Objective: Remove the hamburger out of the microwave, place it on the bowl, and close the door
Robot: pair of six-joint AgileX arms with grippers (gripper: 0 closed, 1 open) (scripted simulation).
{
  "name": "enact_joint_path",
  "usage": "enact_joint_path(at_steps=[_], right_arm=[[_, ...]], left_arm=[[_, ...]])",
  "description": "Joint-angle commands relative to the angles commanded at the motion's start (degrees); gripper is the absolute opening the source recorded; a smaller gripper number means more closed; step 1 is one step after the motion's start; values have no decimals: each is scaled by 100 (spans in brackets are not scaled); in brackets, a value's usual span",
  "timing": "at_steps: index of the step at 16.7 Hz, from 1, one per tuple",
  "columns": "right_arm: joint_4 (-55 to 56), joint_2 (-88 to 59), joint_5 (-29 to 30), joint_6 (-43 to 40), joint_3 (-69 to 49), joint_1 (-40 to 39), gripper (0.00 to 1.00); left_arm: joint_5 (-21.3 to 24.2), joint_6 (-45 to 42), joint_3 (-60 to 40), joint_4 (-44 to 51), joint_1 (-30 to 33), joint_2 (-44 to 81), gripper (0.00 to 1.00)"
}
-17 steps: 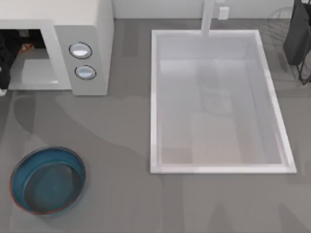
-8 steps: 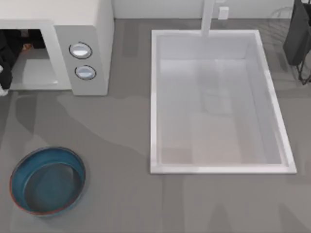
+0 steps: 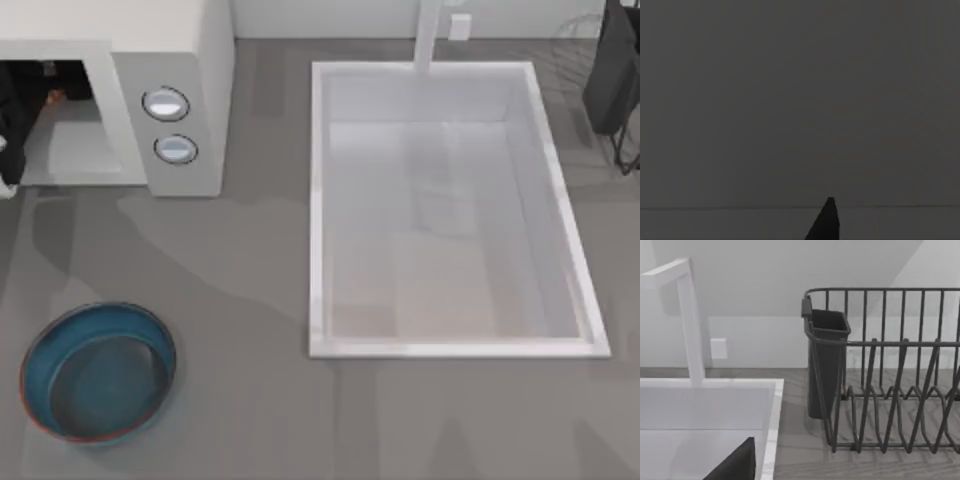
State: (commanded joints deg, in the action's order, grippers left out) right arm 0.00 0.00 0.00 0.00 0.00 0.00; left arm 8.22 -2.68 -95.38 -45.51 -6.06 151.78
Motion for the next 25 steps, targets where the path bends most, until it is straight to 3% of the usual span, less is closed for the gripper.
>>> enact_joint_path(at_steps=[4, 12, 15, 25], right_arm=[[0, 0, 0, 0, 0, 0, 100], [0, 0, 0, 0, 0, 0, 100], [0, 0, 0, 0, 0, 0, 100], [0, 0, 0, 0, 0, 0, 100]], left_arm=[[81, -21, 878, -587, -87, -360, 0], [359, -92, 4446, -2594, -385, -1593, 0], [444, -114, 5328, -3209, -476, -1964, 0], [471, -134, 5625, -3289, -486, -2323, 0]])
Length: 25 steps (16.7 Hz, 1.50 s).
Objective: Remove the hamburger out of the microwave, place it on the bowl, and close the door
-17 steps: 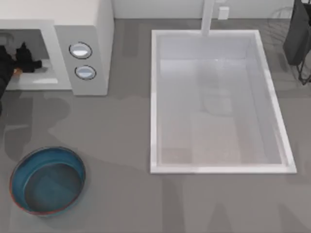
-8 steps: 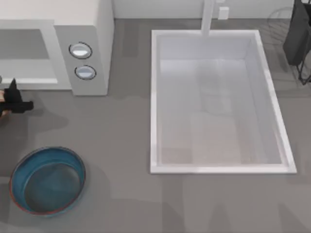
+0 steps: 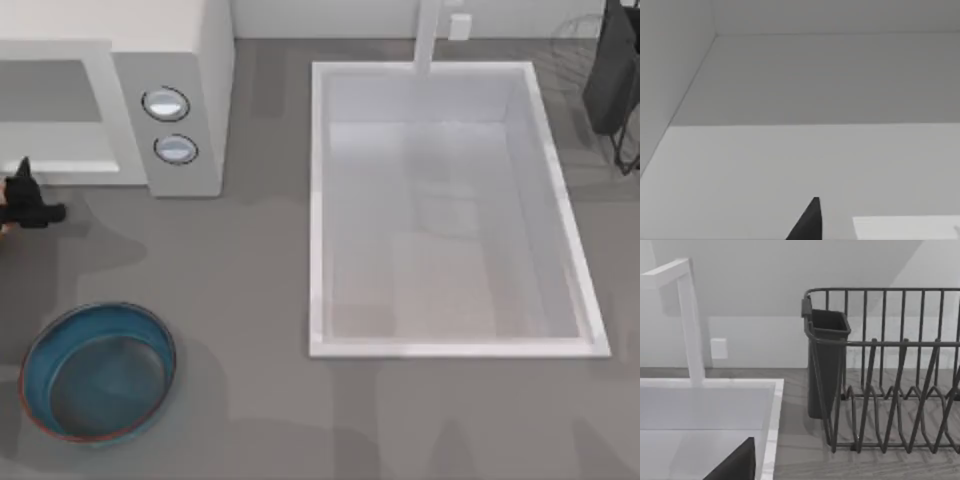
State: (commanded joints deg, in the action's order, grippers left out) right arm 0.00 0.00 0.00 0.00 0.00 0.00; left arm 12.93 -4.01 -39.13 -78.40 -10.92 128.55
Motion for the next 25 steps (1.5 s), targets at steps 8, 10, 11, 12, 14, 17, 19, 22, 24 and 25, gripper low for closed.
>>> enact_joint_path(at_steps=[8, 10, 11, 12, 14, 17, 19, 22, 24, 25], right_arm=[[0, 0, 0, 0, 0, 0, 100], [0, 0, 0, 0, 0, 0, 100], [0, 0, 0, 0, 0, 0, 100], [0, 0, 0, 0, 0, 0, 100], [0, 0, 0, 0, 0, 0, 100], [0, 0, 0, 0, 0, 0, 100], [0, 0, 0, 0, 0, 0, 100], [0, 0, 0, 0, 0, 0, 100], [0, 0, 0, 0, 0, 0, 100], [0, 0, 0, 0, 0, 0, 100]], left_arm=[[-21, -9, -12, 1773, -5, -1742, 0], [-26, -11, -13, 2135, -7, -2092, 0], [-27, -12, -13, 2255, -7, -2209, 0], [-28, -12, -13, 2325, -7, -2276, 0], [-28, -12, -13, 2339, -7, -2289, 0], [-29, -22, -7, 2324, -4, -2270, 0], [-82, 130, -71, 2472, 44, -2274, 0], [-310, 791, -346, 3115, 250, -2286, 0], [-544, 1475, -623, 3777, 464, -2288, 0], [-686, 1893, -789, 4181, 594, -2284, 0]])
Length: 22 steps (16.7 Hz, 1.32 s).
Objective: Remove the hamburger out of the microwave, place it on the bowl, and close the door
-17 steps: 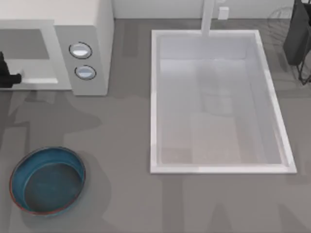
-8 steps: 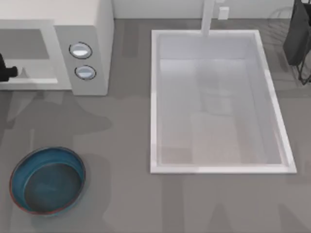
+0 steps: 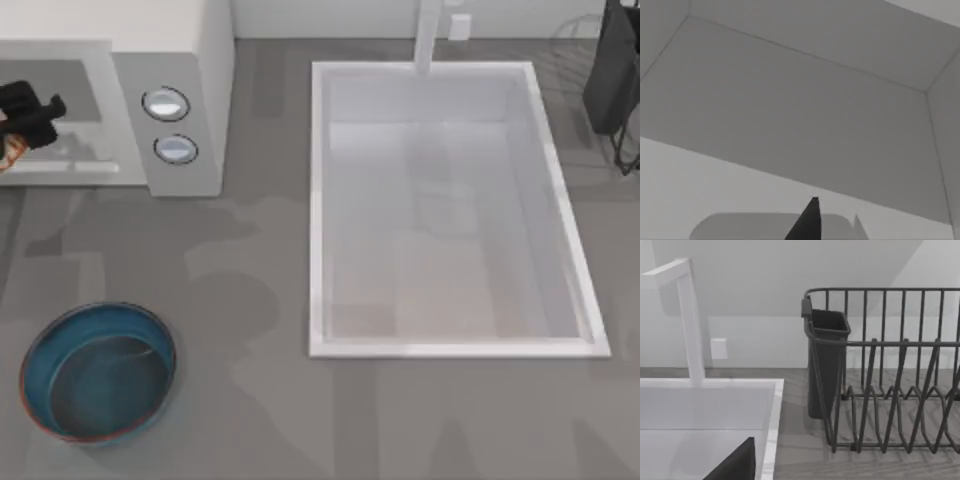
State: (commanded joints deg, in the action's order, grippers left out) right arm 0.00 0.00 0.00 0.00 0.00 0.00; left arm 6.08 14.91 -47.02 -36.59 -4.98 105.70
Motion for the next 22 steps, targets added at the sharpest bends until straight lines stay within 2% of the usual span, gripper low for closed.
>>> enact_joint_path(at_steps=[5, 11, 17, 22], right_arm=[[0, 0, 0, 0, 0, 0, 100], [0, 0, 0, 0, 0, 0, 100], [0, 0, 0, 0, 0, 0, 100], [0, 0, 0, 0, 0, 0, 100]], left_arm=[[-861, 2574, -978, 2479, 800, 93, 0], [-2070, 6327, -2239, 6058, 1963, 477, 0], [-3195, 10089, -3199, 9588, 3123, 1326, 0], [-3899, 12671, -3631, 11966, 3916, 2262, 0]])
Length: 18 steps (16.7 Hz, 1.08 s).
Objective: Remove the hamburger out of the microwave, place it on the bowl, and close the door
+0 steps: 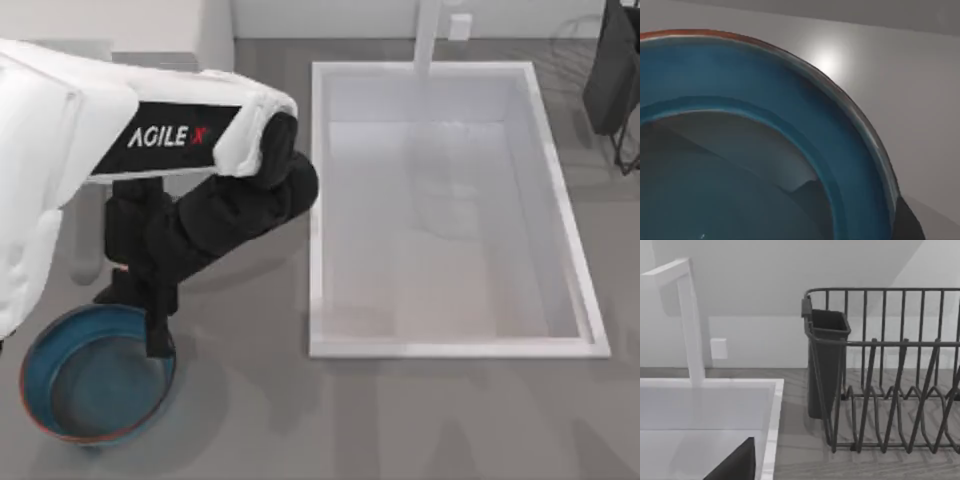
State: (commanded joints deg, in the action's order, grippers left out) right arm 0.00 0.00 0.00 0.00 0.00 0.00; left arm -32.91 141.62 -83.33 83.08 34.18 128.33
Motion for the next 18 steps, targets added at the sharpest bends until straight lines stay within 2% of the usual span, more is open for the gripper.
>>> enact_joint_path(at_steps=[3, 6, 12, 18], right_arm=[[0, 0, 0, 0, 0, 0, 100], [0, 0, 0, 0, 0, 0, 100], [0, 0, 0, 0, 0, 0, 100], [0, 0, 0, 0, 0, 0, 100]], left_arm=[[-282, 1101, -129, 1004, 338, 489, 0], [-444, 1755, -189, 1597, 539, 809, 0], [-476, 1889, -198, 1718, 580, 878, 0], [-623, 1779, 119, 1303, 401, 839, 0]])
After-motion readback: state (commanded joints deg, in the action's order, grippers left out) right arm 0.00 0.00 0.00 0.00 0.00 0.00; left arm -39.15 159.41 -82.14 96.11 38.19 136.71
